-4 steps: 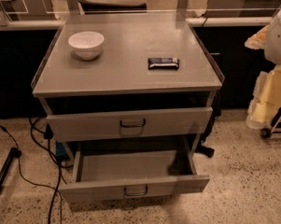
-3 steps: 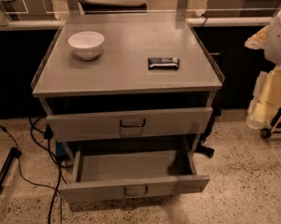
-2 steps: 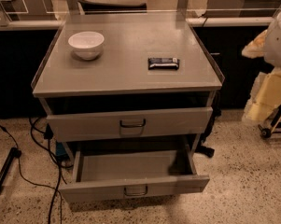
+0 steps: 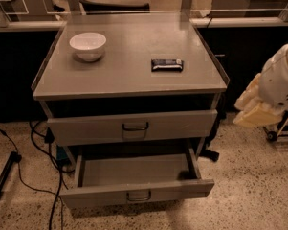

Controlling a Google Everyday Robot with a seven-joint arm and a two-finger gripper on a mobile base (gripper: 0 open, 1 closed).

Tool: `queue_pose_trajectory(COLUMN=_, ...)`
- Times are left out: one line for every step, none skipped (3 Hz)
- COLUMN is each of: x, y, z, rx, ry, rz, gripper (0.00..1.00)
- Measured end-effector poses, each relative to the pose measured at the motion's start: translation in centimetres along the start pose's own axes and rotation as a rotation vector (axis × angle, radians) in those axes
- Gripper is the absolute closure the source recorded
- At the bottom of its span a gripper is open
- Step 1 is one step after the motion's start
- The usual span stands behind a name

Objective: Close middle drawer

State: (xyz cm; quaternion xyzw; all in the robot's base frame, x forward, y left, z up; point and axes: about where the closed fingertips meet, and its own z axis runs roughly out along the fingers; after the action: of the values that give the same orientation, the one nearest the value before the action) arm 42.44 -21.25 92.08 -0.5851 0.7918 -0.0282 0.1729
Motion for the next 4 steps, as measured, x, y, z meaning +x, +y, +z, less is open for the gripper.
queue_pose_trajectory(x=1.3, y=1.8, z=5.3, rx=-0.016, ry=-0.047, rz=0.059, gripper=0.87)
queue_pose_trajectory(x=2.9, y=3.6, z=10.8, rx=-0.067, ry=-0.105, rz=0.129, gripper=1.0)
queue_pose_trajectory(x=2.9, y=3.6, z=10.8, rx=-0.067, ry=-0.105, rz=0.129, gripper=1.0)
queue_pose_trajectory(x=4.4, y=4.4, z=13.4, rx=-0.063, ry=-0.106, rz=0.116, gripper=1.0)
